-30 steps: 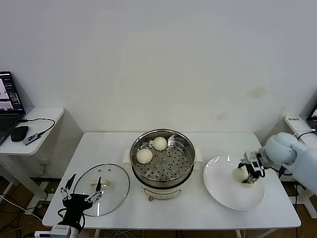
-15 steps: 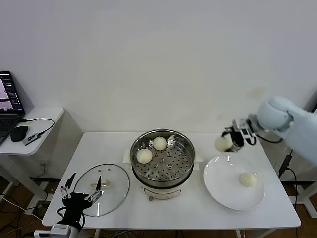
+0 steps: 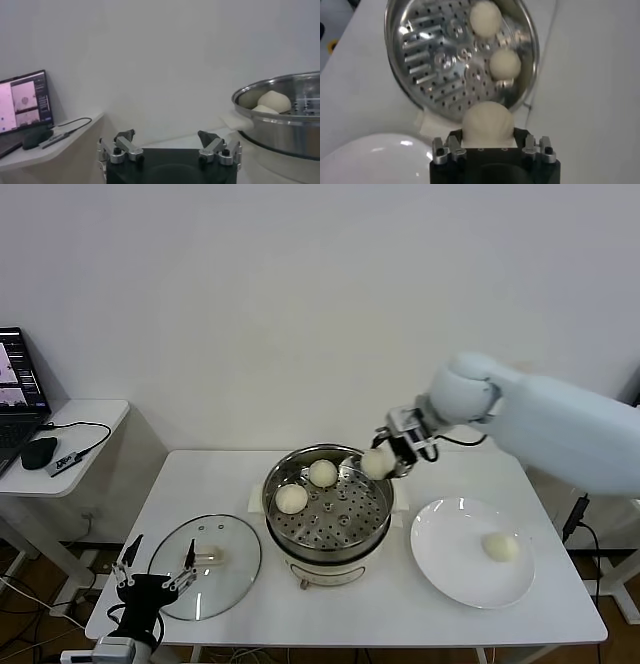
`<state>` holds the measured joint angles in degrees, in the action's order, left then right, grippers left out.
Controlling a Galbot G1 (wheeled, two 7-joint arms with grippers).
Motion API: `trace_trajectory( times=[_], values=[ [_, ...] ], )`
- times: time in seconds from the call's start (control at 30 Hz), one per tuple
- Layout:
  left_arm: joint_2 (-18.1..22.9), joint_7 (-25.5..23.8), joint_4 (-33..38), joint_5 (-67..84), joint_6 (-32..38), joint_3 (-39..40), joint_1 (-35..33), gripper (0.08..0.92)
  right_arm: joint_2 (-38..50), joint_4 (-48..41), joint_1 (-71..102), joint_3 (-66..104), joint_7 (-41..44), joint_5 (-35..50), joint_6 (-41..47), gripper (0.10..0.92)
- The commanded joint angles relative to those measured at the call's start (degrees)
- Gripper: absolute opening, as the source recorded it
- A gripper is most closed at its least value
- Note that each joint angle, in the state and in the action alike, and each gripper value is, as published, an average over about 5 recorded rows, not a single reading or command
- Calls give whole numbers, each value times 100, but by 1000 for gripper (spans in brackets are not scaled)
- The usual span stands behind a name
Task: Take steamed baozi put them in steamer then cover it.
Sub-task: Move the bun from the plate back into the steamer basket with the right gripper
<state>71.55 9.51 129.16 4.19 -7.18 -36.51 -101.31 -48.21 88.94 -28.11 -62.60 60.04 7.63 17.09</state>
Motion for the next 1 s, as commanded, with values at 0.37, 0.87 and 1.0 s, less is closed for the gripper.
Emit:
trace_trajectory(
  times=[0.37, 0.87, 1.0],
  values=[
    [187, -1, 31, -2, -2, -68, 32, 823, -1580, -311, 467, -790, -227, -958, -1583, 638],
    [203, 1, 10, 15, 9, -65, 45, 823, -1642, -291, 477, -854, -213, -1187, -2063, 645],
    [213, 1, 14, 12, 9, -52, 44, 823, -1597, -237, 474, -854, -187, -1189, -2070, 645]
  ],
)
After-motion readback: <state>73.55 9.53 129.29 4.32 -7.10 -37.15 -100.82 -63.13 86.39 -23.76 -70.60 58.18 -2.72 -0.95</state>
